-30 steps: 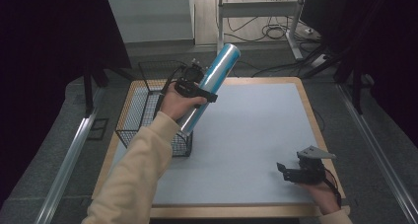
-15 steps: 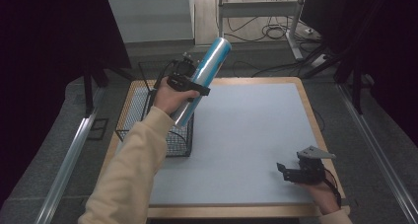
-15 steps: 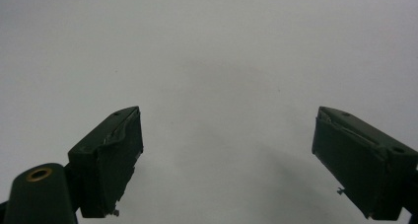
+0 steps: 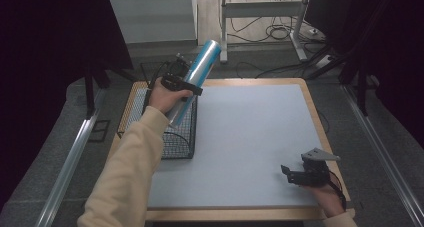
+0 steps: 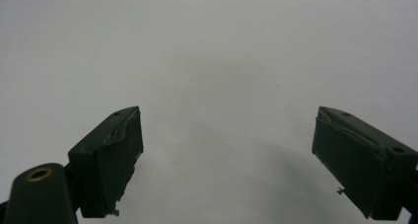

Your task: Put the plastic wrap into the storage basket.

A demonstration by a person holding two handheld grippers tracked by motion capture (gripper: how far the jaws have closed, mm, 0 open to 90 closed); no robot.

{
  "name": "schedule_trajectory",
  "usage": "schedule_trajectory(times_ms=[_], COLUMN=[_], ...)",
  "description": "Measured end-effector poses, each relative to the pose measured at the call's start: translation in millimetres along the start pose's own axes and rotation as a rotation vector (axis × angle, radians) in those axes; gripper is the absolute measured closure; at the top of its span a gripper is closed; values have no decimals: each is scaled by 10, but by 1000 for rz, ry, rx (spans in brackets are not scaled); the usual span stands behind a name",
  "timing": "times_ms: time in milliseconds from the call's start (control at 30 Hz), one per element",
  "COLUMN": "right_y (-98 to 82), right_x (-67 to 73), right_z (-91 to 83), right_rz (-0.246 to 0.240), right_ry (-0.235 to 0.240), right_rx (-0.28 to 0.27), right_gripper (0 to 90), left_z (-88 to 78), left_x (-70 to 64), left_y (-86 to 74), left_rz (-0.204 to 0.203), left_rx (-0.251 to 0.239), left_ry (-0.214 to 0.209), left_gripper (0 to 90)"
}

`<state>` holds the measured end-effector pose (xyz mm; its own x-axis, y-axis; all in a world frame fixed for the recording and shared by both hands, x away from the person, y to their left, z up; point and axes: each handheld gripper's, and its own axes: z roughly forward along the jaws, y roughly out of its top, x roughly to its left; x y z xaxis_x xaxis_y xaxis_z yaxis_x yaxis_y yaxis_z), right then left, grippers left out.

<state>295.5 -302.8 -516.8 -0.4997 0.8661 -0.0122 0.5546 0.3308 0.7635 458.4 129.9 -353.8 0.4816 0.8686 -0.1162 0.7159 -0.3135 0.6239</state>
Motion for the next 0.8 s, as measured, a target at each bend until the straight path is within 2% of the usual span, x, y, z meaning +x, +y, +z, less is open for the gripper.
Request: schedule_trajectory(times_ms=[233,500,800], right_y=[-4,-8,-9], right_x=[0,-8,-8], right_z=[6,5,9], right_rz=[1,1,1], right_ry=[-4,-6,-6], right_rx=[2,3,5], right_gripper=[122,123,123], left_z=[107,235,350], left_x=[132,238,362], left_y=[-58,-101,-149], left_rz=[-26,-27,-47], left_rx=[23,56,99], left_ry=[33,75,91], left_gripper=[315,315,315])
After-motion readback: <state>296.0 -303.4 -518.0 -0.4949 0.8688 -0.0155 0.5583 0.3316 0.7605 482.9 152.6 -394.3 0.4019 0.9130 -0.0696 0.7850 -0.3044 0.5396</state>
